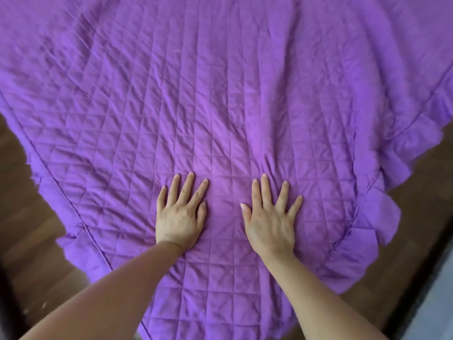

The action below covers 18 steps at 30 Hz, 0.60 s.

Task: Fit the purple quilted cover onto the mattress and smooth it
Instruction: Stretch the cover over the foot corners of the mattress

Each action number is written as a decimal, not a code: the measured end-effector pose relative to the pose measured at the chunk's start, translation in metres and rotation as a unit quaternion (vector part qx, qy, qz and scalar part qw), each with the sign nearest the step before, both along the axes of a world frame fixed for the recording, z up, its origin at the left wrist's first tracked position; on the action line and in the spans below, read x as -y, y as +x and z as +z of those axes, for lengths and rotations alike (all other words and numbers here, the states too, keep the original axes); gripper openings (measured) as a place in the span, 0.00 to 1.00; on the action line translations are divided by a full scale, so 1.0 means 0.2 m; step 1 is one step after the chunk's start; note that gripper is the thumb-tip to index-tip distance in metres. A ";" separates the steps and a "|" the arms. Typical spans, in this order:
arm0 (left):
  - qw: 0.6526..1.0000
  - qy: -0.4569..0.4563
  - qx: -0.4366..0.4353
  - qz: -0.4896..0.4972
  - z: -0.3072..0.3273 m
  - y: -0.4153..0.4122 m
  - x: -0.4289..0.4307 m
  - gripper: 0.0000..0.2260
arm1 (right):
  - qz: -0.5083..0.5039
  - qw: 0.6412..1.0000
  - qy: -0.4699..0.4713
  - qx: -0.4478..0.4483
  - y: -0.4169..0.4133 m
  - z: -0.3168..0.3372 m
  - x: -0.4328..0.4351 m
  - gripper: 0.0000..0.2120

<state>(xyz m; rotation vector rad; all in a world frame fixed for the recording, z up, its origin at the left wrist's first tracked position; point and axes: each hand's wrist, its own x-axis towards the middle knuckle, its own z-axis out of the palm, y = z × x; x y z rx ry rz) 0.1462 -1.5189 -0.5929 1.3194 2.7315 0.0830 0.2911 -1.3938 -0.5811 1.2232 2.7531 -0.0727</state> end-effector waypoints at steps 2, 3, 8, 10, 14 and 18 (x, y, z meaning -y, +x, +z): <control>1.000 -0.016 0.003 -0.001 0.00 -0.01 -0.01 0.24 | 0.005 1.000 -0.011 0.004 -0.01 0.00 -0.02 0.30; 1.000 -0.018 -0.002 -0.004 0.00 0.00 -0.02 0.24 | 0.007 1.000 -0.013 0.002 -0.01 0.00 -0.02 0.30; 1.000 -0.015 -0.013 -0.007 -0.02 -0.01 -0.02 0.24 | 0.006 1.000 -0.020 0.000 -0.01 -0.01 -0.03 0.30; 1.000 -0.017 -0.014 -0.010 -0.02 -0.01 -0.02 0.24 | 0.004 1.000 -0.022 -0.001 -0.02 0.00 -0.03 0.30; 1.000 -0.011 -0.016 -0.008 -0.01 -0.01 -0.02 0.24 | 0.002 1.000 -0.025 0.010 -0.02 0.01 -0.03 0.30; 1.000 -0.009 -0.008 -0.010 0.02 -0.02 -0.01 0.24 | -0.006 0.999 -0.041 0.022 -0.03 0.05 -0.03 0.30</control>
